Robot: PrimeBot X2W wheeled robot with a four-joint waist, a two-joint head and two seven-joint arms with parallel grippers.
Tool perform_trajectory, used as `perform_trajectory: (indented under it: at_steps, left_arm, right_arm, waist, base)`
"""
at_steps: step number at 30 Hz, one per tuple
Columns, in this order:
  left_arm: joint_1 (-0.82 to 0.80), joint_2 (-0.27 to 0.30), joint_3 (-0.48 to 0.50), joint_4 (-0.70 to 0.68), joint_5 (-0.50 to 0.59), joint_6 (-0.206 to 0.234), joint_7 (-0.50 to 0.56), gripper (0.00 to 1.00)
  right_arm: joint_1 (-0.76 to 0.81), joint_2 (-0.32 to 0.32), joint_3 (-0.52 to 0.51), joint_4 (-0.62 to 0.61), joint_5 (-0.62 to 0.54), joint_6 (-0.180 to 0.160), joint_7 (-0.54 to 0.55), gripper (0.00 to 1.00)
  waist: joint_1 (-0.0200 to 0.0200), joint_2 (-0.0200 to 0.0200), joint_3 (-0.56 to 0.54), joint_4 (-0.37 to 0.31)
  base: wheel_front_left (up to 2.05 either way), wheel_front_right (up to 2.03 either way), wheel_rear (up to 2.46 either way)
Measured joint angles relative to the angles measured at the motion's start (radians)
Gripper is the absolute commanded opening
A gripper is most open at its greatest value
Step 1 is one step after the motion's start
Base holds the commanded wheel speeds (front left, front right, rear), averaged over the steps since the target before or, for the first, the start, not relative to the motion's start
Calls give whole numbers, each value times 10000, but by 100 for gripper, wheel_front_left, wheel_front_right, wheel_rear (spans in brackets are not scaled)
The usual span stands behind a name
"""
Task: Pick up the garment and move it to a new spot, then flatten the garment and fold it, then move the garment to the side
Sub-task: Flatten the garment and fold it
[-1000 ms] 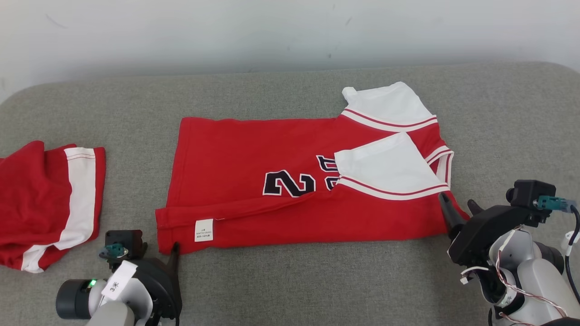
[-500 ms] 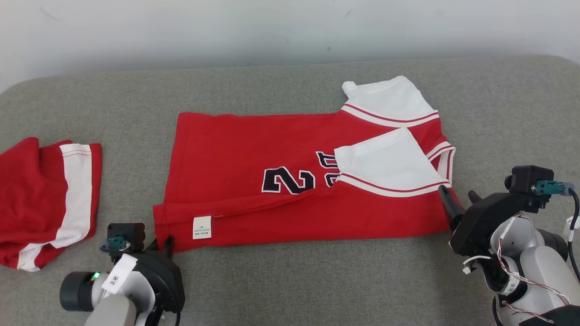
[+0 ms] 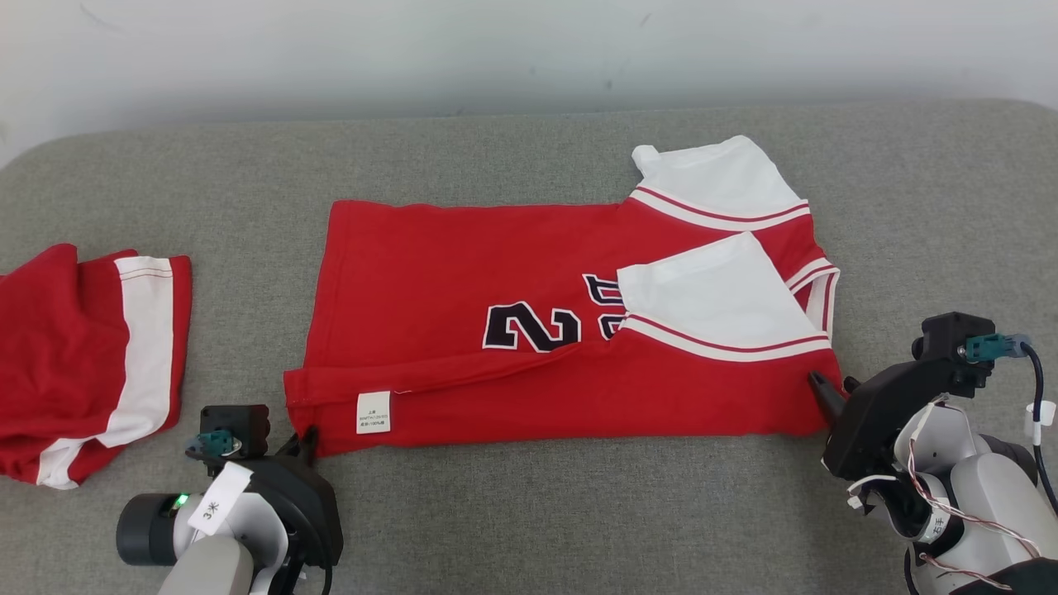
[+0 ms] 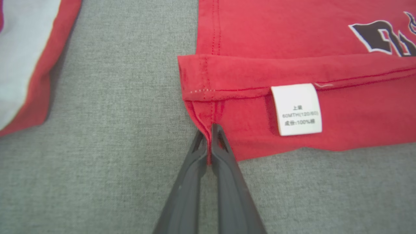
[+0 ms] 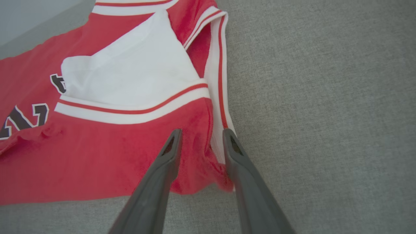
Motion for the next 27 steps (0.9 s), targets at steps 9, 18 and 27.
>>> perform_trajectory:
  at_steps: [9,18,27]
  left_arm:
    - [-49,-2,0,100,-46,-4,8,0]
    - [-45,6,31,240,-113,-4,8,0]
    - [391,25,221,374,-357,-96,-48,0]
  right_arm:
    - [55,-40,17,67,-52,-71,460,7]
    - [298,-81,2,-128,-58,-71,623,0]
    - [1350,-94,-59,-899,244,163,780,0]
  waist:
    - [0,0,-26,-25]
    - [0,1,-158,-49]
    - [-1,0,-580,-33]
  base:
    - [0,0,0]
    - [0,0,0]
    - [0,0,0]
